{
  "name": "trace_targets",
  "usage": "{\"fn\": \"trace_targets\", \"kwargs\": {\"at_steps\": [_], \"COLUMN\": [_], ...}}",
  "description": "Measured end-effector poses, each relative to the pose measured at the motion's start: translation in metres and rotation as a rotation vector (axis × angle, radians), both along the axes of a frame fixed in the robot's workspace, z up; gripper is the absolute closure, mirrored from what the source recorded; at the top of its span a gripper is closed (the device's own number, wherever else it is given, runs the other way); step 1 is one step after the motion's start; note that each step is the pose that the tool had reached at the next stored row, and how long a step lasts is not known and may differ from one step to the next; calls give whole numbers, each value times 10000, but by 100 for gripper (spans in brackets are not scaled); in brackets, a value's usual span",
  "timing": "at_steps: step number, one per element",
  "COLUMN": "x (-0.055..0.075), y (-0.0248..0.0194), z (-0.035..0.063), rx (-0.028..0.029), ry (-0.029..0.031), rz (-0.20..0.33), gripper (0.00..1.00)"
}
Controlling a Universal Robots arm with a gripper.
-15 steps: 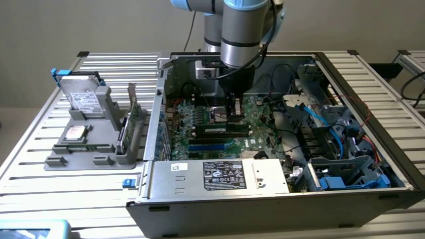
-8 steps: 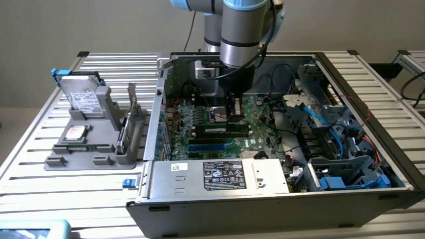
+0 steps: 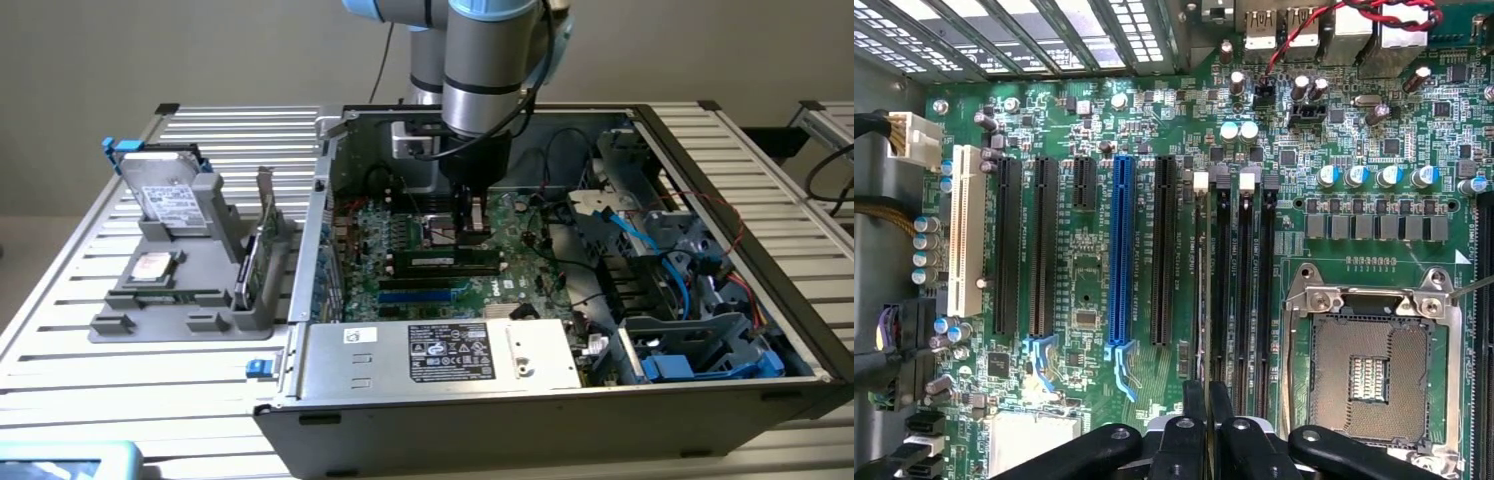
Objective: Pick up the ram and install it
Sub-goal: 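Insert the ram into the slot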
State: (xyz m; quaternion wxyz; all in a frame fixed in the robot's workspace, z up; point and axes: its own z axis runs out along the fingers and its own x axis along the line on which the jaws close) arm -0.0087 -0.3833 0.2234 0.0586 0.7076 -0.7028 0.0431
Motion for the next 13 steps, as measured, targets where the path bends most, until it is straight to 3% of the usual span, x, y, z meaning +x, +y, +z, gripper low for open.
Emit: {"fn": "trace_targets", "kwargs": {"at_steps": [6, 8, 9, 13], "x": [0, 0, 0, 0], "y": [0, 0, 0, 0], "z": [0, 1, 4, 28], "rx": [-33, -52, -63, -88], "ry": [0, -1, -1, 0], "rz": [2, 3, 5, 8], "gripper": [87, 85, 79, 79]}}
